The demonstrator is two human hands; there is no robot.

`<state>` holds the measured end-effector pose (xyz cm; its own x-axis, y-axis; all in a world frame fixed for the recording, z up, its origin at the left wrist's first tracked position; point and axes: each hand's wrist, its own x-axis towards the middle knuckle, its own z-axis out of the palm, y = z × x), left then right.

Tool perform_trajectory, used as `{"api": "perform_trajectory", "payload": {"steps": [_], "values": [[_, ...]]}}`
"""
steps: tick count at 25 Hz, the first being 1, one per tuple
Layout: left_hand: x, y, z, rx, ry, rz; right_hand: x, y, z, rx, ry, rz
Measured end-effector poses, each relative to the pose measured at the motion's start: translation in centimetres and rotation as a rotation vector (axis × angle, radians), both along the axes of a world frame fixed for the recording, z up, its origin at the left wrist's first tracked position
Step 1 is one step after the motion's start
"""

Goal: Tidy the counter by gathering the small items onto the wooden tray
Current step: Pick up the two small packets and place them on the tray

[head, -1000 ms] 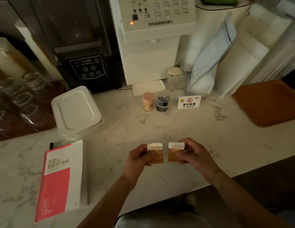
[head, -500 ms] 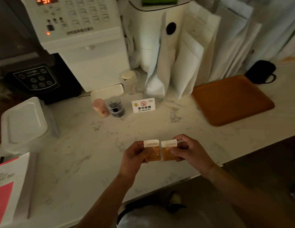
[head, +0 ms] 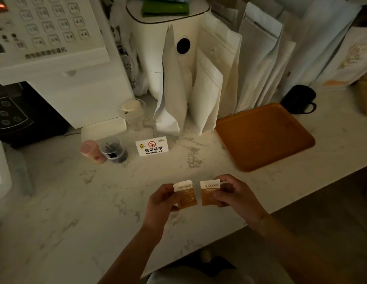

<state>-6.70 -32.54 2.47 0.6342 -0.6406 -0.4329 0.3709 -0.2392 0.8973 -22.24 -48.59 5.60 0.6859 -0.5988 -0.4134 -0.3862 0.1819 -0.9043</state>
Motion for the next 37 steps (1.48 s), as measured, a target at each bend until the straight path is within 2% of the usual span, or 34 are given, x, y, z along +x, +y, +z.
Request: {"api": "perform_trajectory", "payload": {"steps": [9,20,26,33,37], "values": [[-1.4,-4.5,0.2,0.024,-0.022,0.03,-0.1,-5.5,-0.1,0.022,0.002,0.006],[-7.1,-16.8,0.1,0.117,-0.046,0.239,-3.5,-19.8,-1.2,-0.023,0.035,0.186],[-8.0,-22.3,0.1,0.252,-0.192,0.201,-2.8,-25.3,-2.1,-0.119,0.069,0.288],[-6.3,-25.9,0.0,0.531,-0.54,0.051,-0.8,-27.9,-3.9,-0.2,0.138,0.284],[-6.5,-26.4,-1.1,0.707,-0.807,0.008,-0.4,-27.8,-4.4,-0.616,0.231,0.348]]}}
